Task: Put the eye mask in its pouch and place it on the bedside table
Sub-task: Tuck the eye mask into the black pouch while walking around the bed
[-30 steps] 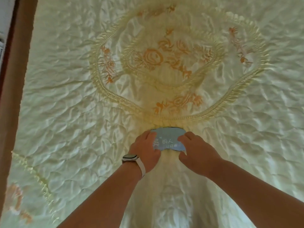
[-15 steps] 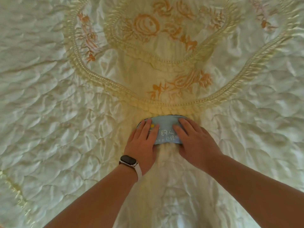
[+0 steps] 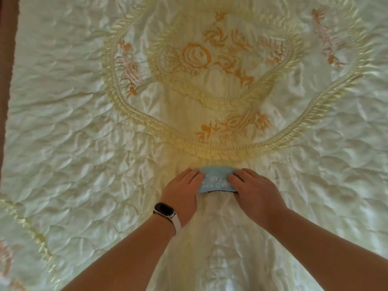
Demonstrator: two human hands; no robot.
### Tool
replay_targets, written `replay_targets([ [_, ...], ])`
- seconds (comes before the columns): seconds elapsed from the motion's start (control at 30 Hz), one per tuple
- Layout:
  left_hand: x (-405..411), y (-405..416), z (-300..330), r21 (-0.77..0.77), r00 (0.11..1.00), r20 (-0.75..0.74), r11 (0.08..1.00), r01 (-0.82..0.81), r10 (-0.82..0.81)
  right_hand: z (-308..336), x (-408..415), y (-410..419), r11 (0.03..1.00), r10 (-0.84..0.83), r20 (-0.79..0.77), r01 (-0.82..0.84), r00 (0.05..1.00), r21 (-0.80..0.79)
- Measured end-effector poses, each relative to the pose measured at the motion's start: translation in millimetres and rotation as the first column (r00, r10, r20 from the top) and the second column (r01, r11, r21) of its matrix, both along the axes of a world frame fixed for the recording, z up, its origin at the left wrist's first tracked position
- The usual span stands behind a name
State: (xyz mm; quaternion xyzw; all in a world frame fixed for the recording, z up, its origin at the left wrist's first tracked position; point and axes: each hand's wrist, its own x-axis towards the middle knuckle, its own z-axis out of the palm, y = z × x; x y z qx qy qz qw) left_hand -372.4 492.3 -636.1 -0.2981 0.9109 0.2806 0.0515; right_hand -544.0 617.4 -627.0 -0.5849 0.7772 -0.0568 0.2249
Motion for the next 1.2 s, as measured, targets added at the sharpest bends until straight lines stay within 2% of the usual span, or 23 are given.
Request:
replay_targets([
  [0.1,5,3,37,0.023,0.991,0.121,0.998,0.054,-0.056,37,-1,2,1.0,-0.025,0.019,0.025,1.0,-0.008],
  [0.17,8,7,64,0.038,0.991,0.12,0.998,0.053,-0.057,64,-1,4,0.998,-0.055,0.025,0.055,0.998,-0.015],
  [0.3,17,10,122,0.189,0.99,0.104,0.975,-0.116,0.097,128,3,9,0.987,-0.153,0.112,0.147,0.982,0.057],
  [0.37,20,8,153,0.31,0.982,0.127,0.936,-0.17,0.137,161,2,11,0.955,-0.277,0.214,0.243,0.937,0.17],
  [0.43,23,8,184,0.387,0.982,0.118,0.903,-0.184,0.149,194,1,12,0.909,-0.406,0.348,0.332,0.845,0.253],
  [0.57,29,10,239,0.498,0.959,0.076,0.823,-0.274,0.273,257,-3,11,0.846,-0.532,0.474,0.458,0.701,0.273],
  [0.7,31,12,288,0.611,0.883,0.066,0.681,-0.404,0.465,306,1,5,0.802,-0.583,0.525,0.542,0.621,0.25],
  [0.87,25,15,339,0.767,0.712,0.144,0.377,-0.519,0.688,358,11,-6,0.741,-0.618,0.578,0.641,0.533,0.201],
  [0.93,23,14,355,0.834,0.641,0.152,0.25,-0.491,0.752,376,16,-11,0.712,-0.622,0.586,0.686,0.519,0.15],
  [1.0,22,13,368,0.886,0.59,0.144,0.162,-0.435,0.794,391,18,-15,0.675,-0.625,0.596,0.733,0.504,0.087],
  [1.13,22,13,394,0.945,0.545,0.089,0.102,-0.311,0.834,419,18,-16,0.616,-0.605,0.647,0.788,0.464,0.011],
  [1.2,21,14,404,0.974,0.521,0.065,0.06,-0.219,0.851,429,19,-14,0.642,-0.57,0.611,0.762,0.549,-0.085],
])
